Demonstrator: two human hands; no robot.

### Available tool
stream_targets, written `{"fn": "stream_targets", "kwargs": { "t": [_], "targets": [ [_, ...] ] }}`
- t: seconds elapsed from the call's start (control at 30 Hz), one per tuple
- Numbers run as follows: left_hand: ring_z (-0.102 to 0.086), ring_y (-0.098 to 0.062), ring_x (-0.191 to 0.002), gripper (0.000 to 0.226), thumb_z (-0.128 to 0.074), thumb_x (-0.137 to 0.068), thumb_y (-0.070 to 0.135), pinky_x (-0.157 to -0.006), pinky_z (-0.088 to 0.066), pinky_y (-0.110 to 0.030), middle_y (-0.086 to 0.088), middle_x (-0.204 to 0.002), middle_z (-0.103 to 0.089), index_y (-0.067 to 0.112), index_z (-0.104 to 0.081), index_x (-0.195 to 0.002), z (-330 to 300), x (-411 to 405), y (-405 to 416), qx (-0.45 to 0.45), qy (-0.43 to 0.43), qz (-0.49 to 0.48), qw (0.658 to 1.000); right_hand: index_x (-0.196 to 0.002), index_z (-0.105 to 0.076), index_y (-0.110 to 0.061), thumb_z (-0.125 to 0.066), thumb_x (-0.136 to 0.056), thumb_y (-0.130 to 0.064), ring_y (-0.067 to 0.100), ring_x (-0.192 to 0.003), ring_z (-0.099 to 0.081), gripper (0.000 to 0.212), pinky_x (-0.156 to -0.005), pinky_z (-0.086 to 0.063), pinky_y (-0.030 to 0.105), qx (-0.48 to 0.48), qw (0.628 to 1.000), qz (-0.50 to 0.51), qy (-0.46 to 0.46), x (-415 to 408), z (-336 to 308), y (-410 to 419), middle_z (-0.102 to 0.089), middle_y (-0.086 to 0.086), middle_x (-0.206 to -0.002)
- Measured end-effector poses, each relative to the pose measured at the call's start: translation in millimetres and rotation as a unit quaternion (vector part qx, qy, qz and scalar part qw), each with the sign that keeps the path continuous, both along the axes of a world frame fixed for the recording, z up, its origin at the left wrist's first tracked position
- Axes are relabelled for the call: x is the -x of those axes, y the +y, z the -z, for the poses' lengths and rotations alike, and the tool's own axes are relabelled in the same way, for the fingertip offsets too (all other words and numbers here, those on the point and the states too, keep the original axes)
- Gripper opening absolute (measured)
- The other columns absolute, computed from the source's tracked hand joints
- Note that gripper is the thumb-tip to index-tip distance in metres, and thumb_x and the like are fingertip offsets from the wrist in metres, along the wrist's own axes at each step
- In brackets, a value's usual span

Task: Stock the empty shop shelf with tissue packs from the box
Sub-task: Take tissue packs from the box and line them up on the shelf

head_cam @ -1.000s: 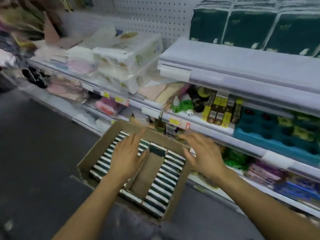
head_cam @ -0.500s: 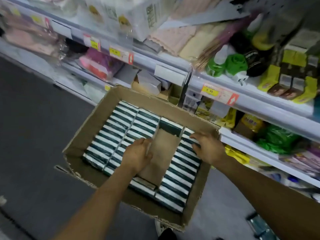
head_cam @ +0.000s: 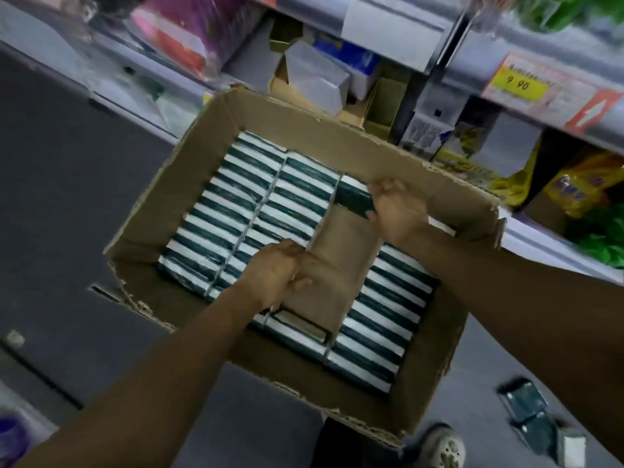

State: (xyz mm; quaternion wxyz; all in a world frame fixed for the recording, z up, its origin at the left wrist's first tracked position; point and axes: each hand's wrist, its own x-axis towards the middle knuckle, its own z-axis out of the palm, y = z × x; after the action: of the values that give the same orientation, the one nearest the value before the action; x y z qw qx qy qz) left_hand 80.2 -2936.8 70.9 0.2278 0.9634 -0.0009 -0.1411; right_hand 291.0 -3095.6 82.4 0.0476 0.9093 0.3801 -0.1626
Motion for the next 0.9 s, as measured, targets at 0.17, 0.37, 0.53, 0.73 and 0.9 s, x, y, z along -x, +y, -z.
{"fn": "stream_targets", "kwargs": {
  "t": [0.17,0.37,0.53,0.73,0.9],
  "targets": [
    [-0.053,-0.019,-0.100,0.046,-0.057,-0.085,0.056,-0.078,-0.040,-0.034,0.000,-0.099,-0.066,0.022,-0.067,-0.115,10,9,7,-0.040,-0.093,0.068,0.992,-0.133,-0.044,-0.007,-0.055,-0.094,-0.020,0.030,-0.117,-0.046,0.042,-0.079,-0.047,0.039,0.050,0.995,-0.018,-0.079,4,16,19,-0.048,0.014,-0.128],
    [-0.046,-0.014,-0.105,0.067,-0.046,-0.075,0.084,-0.087,-0.042,-0.033,0.011,-0.100,-0.065,0.032,-0.068,-0.112,-2,24,12,-0.051,0.000,0.205,0.977,-0.118,-0.055,-0.002,-0.056,-0.091,-0.013,0.033,-0.113,-0.048,0.029,-0.065,-0.034,0.035,0.019,0.996,-0.028,-0.078,7,8,15,-0.050,0.017,-0.122],
    [-0.041,-0.014,-0.119,0.060,-0.064,-0.076,0.066,-0.097,-0.037,-0.035,0.012,-0.117,-0.063,0.031,-0.060,-0.125,-13,19,-12,-0.118,0.121,0.306,0.937,-0.117,-0.053,-0.009,-0.059,-0.088,-0.028,0.031,-0.115,-0.046,0.035,-0.079,-0.038,0.037,-0.060,0.997,0.015,-0.052,20,-22,0,-0.051,0.013,-0.121],
    [-0.057,-0.025,-0.110,0.049,-0.059,-0.090,0.029,-0.090,-0.046,-0.036,-0.002,-0.120,-0.063,0.025,-0.047,-0.138,-10,20,-25,-0.135,0.170,0.253,0.943,-0.113,-0.040,-0.017,-0.056,-0.091,-0.032,0.031,-0.088,-0.064,0.031,-0.066,-0.042,0.034,-0.117,0.990,0.071,0.023,42,-48,-30,-0.067,0.008,-0.102],
    [-0.054,-0.026,-0.118,0.062,-0.055,-0.092,0.039,-0.094,-0.048,-0.038,-0.004,-0.137,-0.053,0.030,-0.030,-0.148,0,30,-29,-0.112,0.208,0.209,0.949,-0.131,-0.038,-0.019,-0.055,-0.093,-0.031,0.030,-0.095,-0.063,0.043,-0.066,-0.044,0.034,-0.180,0.979,0.074,0.060,53,-57,-55,-0.066,0.007,-0.112]
  ]
}}
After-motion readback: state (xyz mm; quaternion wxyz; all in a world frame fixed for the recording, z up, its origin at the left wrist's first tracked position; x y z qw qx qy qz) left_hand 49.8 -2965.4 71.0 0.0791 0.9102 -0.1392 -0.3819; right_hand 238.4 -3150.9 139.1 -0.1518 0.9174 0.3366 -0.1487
